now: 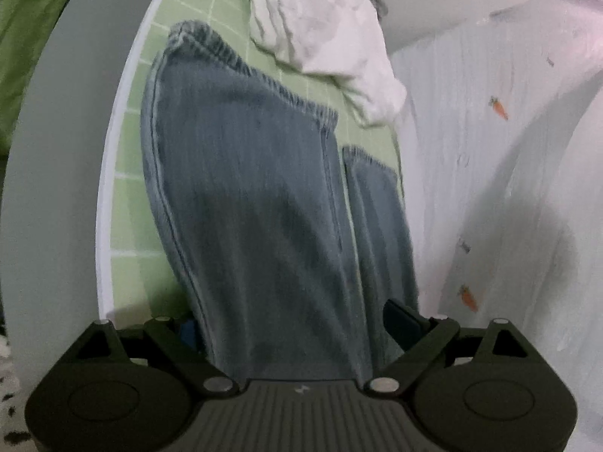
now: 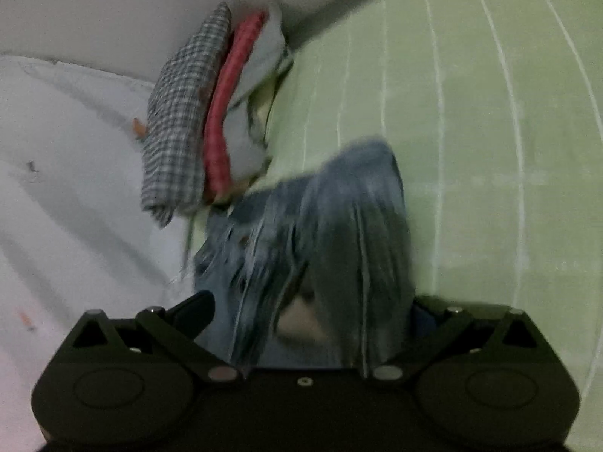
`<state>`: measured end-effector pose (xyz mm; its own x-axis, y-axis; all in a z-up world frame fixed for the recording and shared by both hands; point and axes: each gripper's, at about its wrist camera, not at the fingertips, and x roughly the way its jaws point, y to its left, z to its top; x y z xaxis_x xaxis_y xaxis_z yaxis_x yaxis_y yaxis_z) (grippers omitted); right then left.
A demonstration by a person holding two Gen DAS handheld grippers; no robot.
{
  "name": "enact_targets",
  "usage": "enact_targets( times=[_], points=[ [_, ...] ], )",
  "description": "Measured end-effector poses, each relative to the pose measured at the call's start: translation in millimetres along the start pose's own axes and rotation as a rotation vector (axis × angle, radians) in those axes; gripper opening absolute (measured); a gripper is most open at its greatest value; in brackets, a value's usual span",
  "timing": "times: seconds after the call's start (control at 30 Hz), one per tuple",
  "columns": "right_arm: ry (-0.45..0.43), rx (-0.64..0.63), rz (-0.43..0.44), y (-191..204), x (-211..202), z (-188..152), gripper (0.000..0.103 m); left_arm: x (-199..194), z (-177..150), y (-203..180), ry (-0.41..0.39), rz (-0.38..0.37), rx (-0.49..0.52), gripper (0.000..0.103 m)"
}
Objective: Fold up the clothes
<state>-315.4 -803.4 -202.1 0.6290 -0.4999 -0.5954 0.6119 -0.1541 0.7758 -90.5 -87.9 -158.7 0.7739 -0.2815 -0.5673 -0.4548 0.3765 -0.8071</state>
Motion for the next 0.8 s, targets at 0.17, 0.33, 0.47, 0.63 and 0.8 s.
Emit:
enact_targets(
  times=[0.17,0.33,0.47,0.63,0.8],
  points=[
    [-0.025,-0.114,-0.134,26.7,16.6,-4.2,0.103,-0.8,5.7,11.9,-0.066,-0.048,-0.07,0.095],
    [-0.008,-0.202,-0.201,36.8,25.5,-6.2,0.103,4.5,1.3,3.2,-0.103,-0.024,-0.03,0.09],
    [0.002,-0.199,-0.192,35.3,25.4,-5.9,0.103,5.4,-0.7,5.0,-0.119,0.054,-0.021,0.039],
    [0.004,-0.177,-0.194,34.5,23.1,-4.7,0.102,3.4,4.5,34.0,-0.1,0.045,-0.174,0.008],
    [-0.002,-0.16,-0.196,33.3,21.6,-5.3,0.101,-1.2,8.0,39.7,-0.085,0.034,-0.156,0.009]
  ],
)
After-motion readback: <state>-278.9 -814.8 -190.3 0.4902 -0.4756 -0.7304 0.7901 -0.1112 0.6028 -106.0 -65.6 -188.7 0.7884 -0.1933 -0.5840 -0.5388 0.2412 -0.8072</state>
